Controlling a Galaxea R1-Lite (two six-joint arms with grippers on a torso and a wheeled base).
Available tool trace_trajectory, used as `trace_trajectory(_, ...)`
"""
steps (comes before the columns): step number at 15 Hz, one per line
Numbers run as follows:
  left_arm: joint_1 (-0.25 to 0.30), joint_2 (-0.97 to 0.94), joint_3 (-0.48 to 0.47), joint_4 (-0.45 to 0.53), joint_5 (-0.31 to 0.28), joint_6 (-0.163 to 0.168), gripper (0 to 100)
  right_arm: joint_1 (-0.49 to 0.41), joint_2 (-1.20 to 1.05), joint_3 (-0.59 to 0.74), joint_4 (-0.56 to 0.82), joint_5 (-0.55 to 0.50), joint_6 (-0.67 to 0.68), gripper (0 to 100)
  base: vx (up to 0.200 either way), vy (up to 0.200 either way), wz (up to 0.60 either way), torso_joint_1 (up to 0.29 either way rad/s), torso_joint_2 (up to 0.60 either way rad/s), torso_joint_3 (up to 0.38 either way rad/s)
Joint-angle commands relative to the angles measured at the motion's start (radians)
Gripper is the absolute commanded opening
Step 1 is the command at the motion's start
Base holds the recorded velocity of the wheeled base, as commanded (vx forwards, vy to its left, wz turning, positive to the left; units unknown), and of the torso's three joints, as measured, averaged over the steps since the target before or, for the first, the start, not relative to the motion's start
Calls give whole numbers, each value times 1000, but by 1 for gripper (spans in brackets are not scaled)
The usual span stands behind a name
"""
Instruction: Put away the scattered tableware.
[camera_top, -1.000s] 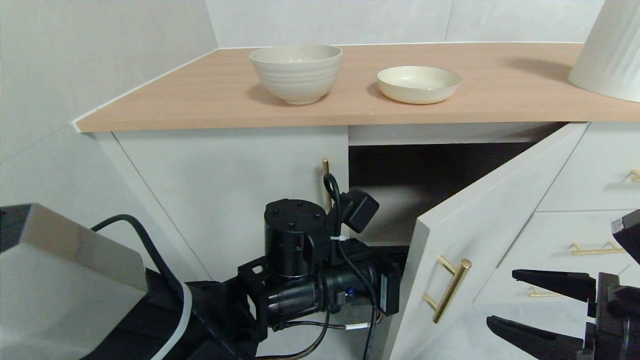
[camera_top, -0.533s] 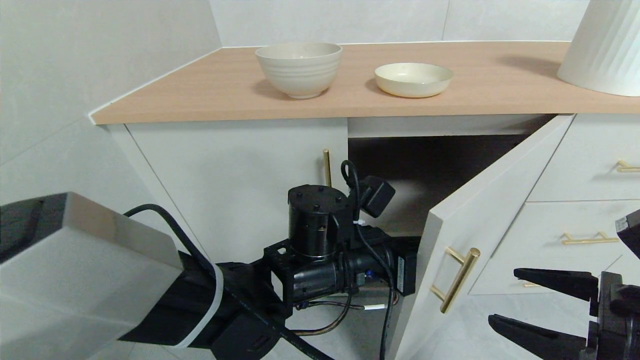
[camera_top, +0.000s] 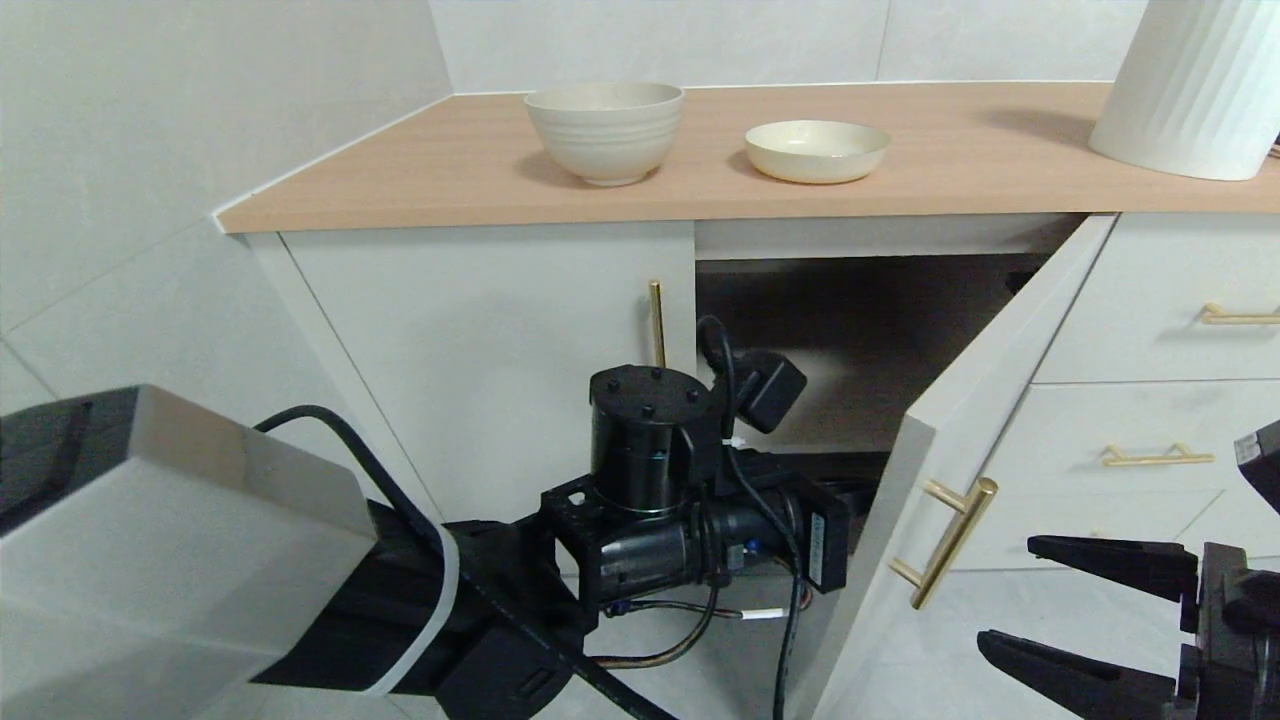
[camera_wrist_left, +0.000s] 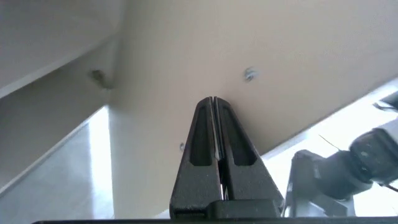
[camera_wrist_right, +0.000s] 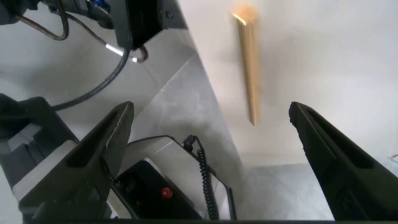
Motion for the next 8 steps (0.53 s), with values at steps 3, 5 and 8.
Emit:
trace_trajectory(3, 6, 30, -51, 27, 3, 0, 0, -1, -2, 0, -2, 0, 1, 100, 0, 0, 0, 0, 0, 0)
trace_trajectory(5, 6, 35, -64, 36, 4, -2, 0, -1, -4, 0, -2, 0, 1, 100, 0, 0, 0, 0, 0, 0)
trace_trajectory(8, 6, 38, -74, 38, 3, -2, 0, -1, -11, -2, -4, 0, 1, 100, -200, 0, 0, 7, 2, -1)
